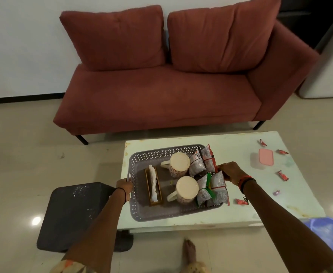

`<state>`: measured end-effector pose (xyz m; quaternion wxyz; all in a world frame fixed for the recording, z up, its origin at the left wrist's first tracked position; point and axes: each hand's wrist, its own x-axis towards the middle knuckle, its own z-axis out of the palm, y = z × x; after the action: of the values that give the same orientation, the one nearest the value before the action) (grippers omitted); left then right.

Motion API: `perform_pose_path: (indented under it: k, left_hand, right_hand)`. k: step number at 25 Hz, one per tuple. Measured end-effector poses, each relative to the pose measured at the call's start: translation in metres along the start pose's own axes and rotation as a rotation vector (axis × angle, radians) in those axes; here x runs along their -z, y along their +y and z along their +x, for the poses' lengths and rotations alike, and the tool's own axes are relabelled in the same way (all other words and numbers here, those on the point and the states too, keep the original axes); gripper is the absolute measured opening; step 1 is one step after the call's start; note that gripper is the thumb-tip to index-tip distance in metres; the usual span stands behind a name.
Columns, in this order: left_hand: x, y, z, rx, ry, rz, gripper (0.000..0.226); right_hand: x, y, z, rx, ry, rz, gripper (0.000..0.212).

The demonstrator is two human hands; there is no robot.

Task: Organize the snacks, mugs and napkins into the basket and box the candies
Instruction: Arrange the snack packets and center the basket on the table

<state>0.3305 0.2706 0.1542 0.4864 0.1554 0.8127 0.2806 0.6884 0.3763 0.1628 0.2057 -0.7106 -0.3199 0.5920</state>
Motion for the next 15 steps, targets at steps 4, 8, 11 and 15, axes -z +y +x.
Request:
perform_pose_path:
  k: [4, 8, 11, 15]
  left_hand:
    - [-0.034, 0.017, -0.013, -0.023, -0.048, 0.029, 0.029]
    - [-0.082, 0.043, -0.020, -0.018, -0.067, 0.002, 0.031]
    - [-0.128, 0.061, -0.022, 0.015, -0.064, -0.023, 0.032]
    - [-0.187, 0.081, -0.017, 0.026, -0.043, -0.019, 0.031]
  right_hand:
    - [0.041, -0.003, 0.003, 0.008, 0.048, 0.031, 0.015]
    - [0.088, -0.012, 0.019, -0.021, 0.081, 0.012, 0.004]
    - [0.125, -0.022, 0.045, -0.007, 0.093, -0.041, 0.009]
    - [0.168, -0.022, 0.085, -0.029, 0.106, -0.091, 0.027]
